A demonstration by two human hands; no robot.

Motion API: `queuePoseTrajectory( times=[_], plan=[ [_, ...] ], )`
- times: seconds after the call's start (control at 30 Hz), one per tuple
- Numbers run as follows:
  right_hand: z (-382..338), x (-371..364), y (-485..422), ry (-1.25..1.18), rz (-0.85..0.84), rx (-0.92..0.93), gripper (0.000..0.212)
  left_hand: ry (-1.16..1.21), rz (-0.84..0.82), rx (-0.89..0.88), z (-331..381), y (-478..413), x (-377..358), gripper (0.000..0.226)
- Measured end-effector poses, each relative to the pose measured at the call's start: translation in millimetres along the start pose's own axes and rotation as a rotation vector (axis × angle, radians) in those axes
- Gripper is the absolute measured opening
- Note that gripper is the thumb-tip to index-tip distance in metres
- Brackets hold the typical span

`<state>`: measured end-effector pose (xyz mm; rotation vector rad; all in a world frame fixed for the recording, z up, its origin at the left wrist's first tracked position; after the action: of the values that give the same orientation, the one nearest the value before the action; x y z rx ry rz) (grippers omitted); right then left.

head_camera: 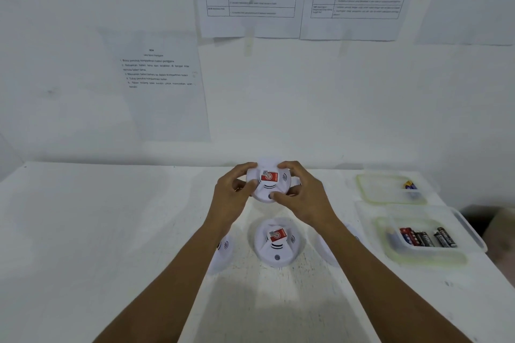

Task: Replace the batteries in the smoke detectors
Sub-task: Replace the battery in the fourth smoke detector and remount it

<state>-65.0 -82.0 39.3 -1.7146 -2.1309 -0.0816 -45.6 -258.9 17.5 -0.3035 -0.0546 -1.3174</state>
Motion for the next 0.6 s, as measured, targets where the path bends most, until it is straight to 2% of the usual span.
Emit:
queuePoseTrajectory(
  times=[0.2,0.6],
  plan=[
    [-2.0,-1.5,-0.1,0.001,0.021,0.041,0.053,0.008,-0.062,-0.028,5.8,5.7,1.7,0.036],
    [2.2,-4.4,-5.3,-0.001,0.023,0.08,0.054,0.061,-0.064,-0.026,8.1,4.3,1.0,0.039]
  ],
)
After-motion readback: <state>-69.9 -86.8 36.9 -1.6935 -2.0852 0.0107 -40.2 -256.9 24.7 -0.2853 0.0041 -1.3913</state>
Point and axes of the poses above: each hand's wrist, its own y-axis away from the middle knuckle, its own x-axis out of the back of the hand, z = x × y, the point moved 4 cm from there along -y, towards the middle knuckle, and after that the axes turned 5 degrees about -y, right-handed, at the moved point
